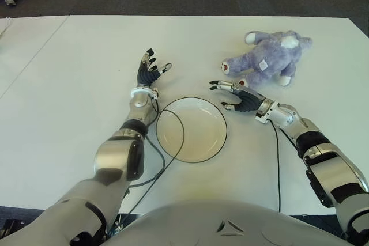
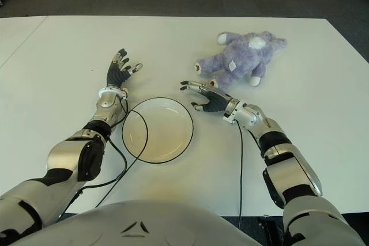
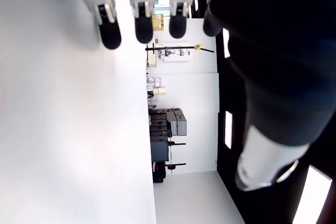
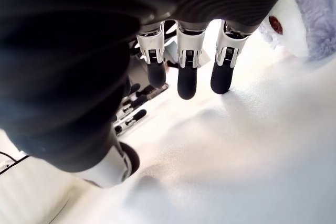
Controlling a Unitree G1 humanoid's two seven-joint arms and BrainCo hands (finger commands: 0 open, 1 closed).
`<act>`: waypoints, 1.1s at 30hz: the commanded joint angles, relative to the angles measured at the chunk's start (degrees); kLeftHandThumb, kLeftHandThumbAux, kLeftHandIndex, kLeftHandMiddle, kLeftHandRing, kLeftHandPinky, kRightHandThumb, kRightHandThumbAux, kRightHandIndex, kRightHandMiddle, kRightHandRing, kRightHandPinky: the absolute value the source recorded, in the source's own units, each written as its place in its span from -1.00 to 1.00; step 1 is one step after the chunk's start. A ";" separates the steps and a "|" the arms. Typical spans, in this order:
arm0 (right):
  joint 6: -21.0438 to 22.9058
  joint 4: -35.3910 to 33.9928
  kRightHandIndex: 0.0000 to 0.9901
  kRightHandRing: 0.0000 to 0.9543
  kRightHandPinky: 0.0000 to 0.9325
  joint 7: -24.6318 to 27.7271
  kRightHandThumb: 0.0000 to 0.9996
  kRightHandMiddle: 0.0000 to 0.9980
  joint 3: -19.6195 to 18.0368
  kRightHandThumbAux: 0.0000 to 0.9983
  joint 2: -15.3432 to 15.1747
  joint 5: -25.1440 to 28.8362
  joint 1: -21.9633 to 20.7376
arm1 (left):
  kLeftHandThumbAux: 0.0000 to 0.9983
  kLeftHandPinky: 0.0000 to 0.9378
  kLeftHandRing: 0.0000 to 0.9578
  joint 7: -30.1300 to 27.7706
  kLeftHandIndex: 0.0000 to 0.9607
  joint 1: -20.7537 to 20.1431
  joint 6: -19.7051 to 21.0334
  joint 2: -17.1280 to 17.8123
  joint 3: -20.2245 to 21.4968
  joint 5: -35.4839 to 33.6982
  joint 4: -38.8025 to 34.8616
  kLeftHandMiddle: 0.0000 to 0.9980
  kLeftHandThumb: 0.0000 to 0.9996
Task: Put the doll into the plate.
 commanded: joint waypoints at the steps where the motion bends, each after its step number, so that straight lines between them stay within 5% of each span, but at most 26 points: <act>1: 0.67 -0.76 -0.75 -0.76 -0.60 2.09 0.11 -0.88 0.05 0.63 -0.47 -0.79 2.82 | 0.59 -0.69 -0.81 0.23 -0.88 6.87 6.44 -1.94 -0.20 0.33 5.19 -0.85 -1.00; 8: 1.51 -3.77 -0.74 -0.81 -0.66 2.86 -0.04 -0.88 -1.07 0.62 -0.45 -0.28 2.87 | 0.60 -0.69 -0.81 -0.43 -0.87 6.96 6.44 -1.79 -0.06 0.11 5.19 -0.85 -1.00; 13: 2.70 -6.86 -0.74 -0.77 -0.57 5.94 0.09 -0.86 -2.78 0.62 -0.45 3.15 1.42 | 0.61 -0.70 -0.81 -0.63 -0.87 7.05 5.99 -1.79 0.07 -0.02 5.15 -0.84 -1.00; 18: 4.76 -8.67 -0.75 -0.76 -0.49 7.50 0.11 -0.89 -5.00 0.60 -0.17 4.42 -3.05 | 0.66 -0.68 -0.80 -1.03 -0.86 7.22 4.93 -1.84 0.27 -0.20 5.06 -0.84 -1.00; 19: 4.70 -8.25 -0.79 -0.85 -0.60 6.83 0.02 -0.97 -5.51 0.64 0.08 4.08 -4.54 | 0.67 -0.68 -0.80 -1.11 -0.85 7.24 4.94 -1.81 0.33 -0.25 5.06 -0.84 -1.00; 22: 2.57 -6.90 -0.74 -0.72 -0.34 2.82 0.26 -0.92 -7.34 0.58 0.92 2.52 -10.49 | 0.69 -0.67 -0.79 -1.29 -0.84 7.32 5.01 -1.65 0.42 -0.28 5.10 -0.83 -1.00; 29: -2.51 -8.95 -0.80 -0.84 -0.60 -6.73 -0.40 -1.00 -10.85 0.59 1.00 -1.62 -15.84 | 0.72 -0.69 -0.80 -1.40 -0.83 7.40 4.80 -1.43 0.07 0.14 5.13 -0.83 -1.00; 33: -3.40 -9.95 -0.81 -0.86 -0.62 -8.66 -0.50 -1.00 -11.54 0.56 1.18 -1.65 -16.77 | 0.71 -0.69 -0.80 -1.44 -0.83 7.33 4.89 -1.45 0.03 0.14 5.12 -0.84 -1.00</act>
